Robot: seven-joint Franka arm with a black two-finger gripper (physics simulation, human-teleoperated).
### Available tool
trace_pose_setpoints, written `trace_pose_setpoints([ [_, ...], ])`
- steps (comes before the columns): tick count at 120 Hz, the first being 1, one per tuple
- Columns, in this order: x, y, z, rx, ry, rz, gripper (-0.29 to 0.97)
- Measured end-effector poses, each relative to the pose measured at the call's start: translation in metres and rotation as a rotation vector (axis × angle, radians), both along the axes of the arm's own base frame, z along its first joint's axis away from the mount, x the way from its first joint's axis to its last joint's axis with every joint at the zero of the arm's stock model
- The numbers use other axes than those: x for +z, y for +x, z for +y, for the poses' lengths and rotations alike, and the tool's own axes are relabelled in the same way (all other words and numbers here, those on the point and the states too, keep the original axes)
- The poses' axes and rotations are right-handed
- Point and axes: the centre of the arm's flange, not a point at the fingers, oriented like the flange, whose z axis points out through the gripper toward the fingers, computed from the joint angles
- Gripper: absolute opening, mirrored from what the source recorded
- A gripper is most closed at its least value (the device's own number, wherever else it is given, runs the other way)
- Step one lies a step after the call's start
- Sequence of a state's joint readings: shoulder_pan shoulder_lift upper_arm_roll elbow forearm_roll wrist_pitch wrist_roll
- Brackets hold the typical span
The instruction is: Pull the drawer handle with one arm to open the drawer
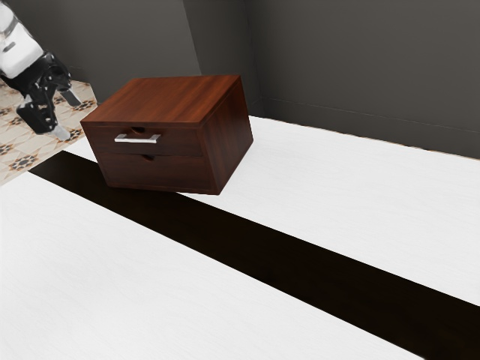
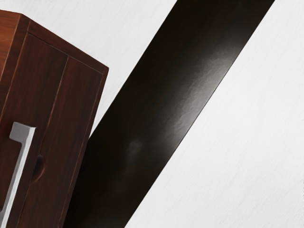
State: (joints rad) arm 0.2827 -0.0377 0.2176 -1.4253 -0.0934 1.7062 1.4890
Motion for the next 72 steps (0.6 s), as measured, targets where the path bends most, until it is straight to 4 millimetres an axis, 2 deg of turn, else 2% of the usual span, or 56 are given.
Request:
trace_pose_setpoints([
  [7,-0.031,0.000,0.004,-0.026,0.003,0.008,0.64],
  [14,-0.056,-0.007,0.023,-0.013,0.041,0.003,0.65],
  [25,-0.063,-0.017,0.056,0.024,0.118,-0.045,0.64],
  [33,-0.065,-0.019,0.069,0.034,0.161,-0.071,0.64],
  [46,-0.075,-0.013,0.069,0.011,0.194,-0.088,0.61],
  [55,-0.068,-0.021,0.057,-0.015,0.207,-0.119,0.56],
  [62,-0.066,-0.025,0.056,-0.023,0.215,-0.131,0.53],
  [72,-0.086,-0.008,0.062,-0.034,0.214,-0.113,0.48],
])
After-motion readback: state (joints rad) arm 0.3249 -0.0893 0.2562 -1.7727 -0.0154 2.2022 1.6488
